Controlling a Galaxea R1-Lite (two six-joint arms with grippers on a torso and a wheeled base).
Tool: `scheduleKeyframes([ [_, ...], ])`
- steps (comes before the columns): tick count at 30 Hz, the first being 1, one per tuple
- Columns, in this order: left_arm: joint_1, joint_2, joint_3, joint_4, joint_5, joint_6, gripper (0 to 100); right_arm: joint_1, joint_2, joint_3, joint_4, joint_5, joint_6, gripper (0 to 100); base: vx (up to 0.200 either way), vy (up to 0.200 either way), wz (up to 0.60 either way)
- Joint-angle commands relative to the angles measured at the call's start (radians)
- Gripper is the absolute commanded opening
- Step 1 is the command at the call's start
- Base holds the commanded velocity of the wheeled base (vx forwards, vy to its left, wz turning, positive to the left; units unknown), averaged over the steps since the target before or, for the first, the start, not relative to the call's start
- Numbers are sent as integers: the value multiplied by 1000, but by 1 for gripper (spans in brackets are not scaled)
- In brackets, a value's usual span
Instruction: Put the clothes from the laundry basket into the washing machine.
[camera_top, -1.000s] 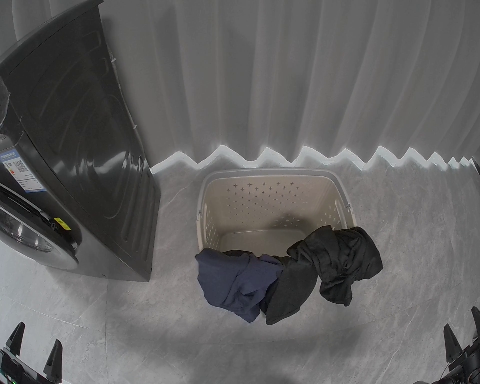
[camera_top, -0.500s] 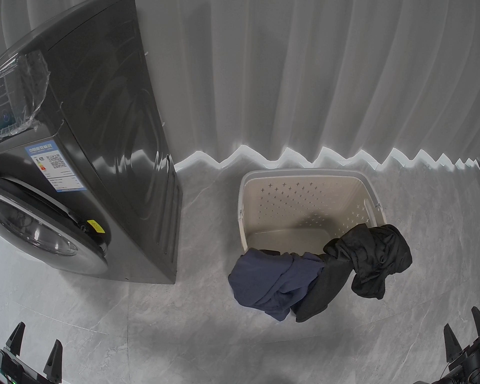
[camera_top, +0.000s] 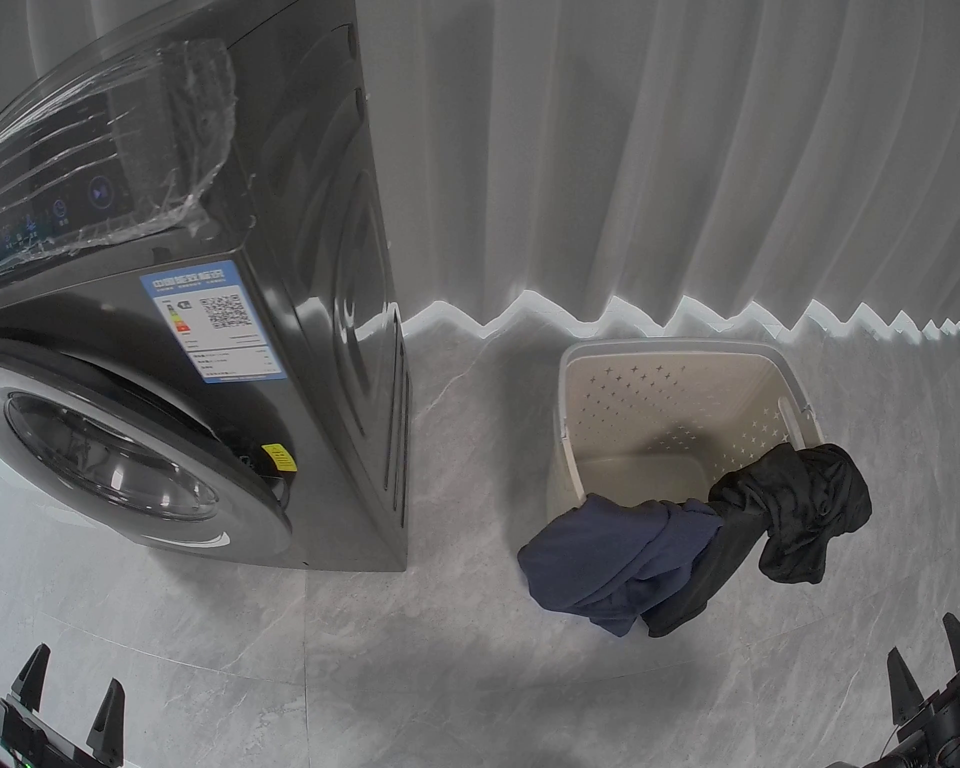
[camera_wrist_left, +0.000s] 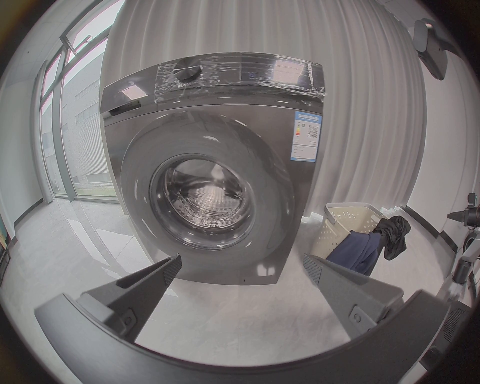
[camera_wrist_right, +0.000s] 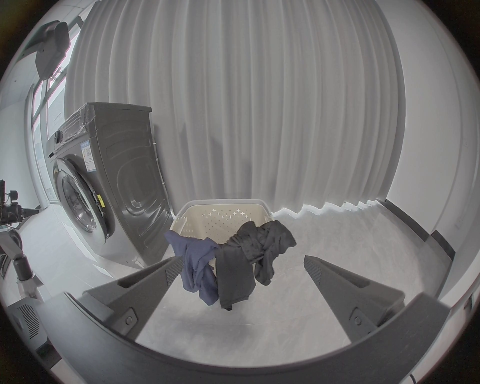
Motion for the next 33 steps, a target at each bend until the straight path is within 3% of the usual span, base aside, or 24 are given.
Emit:
scheduleKeyframes([
  [1, 0, -11, 18, -1, 3, 1, 100, 2, -13, 18, 0, 1, 0, 100, 0, 0, 0],
  [9, 0, -11, 18, -1, 1, 0, 100, 3, -15, 18, 0, 1, 2, 100, 0, 0, 0],
  [15, 0, -11, 18, -1, 1, 0, 100, 3, -15, 18, 0, 1, 0, 100, -200, 0, 0],
  [24, 0, -11, 18, -1, 0, 0, 100, 3, -15, 18, 0, 1, 2, 100, 0, 0, 0],
  [33, 0, -11, 18, -1, 0, 3, 100, 3, -15, 18, 0, 1, 2, 100, 0, 200, 0],
])
